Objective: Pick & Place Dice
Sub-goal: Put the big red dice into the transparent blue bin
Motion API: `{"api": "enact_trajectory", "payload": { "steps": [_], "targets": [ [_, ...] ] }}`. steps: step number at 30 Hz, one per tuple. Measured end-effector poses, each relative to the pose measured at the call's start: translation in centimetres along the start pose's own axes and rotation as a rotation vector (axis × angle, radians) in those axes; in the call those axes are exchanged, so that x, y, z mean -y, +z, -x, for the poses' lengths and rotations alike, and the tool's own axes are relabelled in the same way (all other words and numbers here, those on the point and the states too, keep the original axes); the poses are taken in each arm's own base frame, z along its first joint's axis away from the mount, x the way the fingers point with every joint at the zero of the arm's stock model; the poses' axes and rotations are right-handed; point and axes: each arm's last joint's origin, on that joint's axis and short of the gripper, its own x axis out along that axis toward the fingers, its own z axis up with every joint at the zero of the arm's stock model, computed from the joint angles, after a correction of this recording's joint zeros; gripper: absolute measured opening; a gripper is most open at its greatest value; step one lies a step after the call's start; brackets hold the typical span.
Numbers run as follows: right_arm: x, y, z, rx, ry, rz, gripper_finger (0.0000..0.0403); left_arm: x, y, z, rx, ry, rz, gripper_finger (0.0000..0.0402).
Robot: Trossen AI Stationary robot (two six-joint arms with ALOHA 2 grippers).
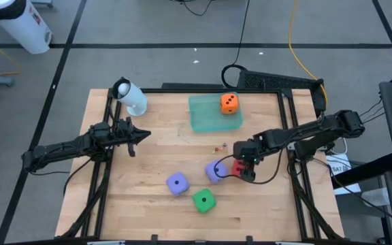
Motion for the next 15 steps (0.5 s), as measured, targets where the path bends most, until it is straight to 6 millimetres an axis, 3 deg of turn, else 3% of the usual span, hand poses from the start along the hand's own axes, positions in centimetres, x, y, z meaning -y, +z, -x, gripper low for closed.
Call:
{"api": "enact_trajectory", "payload": {
  "steps": [7, 15],
  "targets": [
    [0.4, 0.7, -0.3, 0.063, 0.052, 0.028, 0.0391, 0.0, 0.0, 0.0, 0.0, 0.0, 0.001, 0.0026],
    [1.2, 0.7, 0.6, 0.1, 0.076, 0.015, 0.0324, 0.0, 0.0, 0.0, -0.001, -0.001, 0.001, 0.0026]
  ]
}}
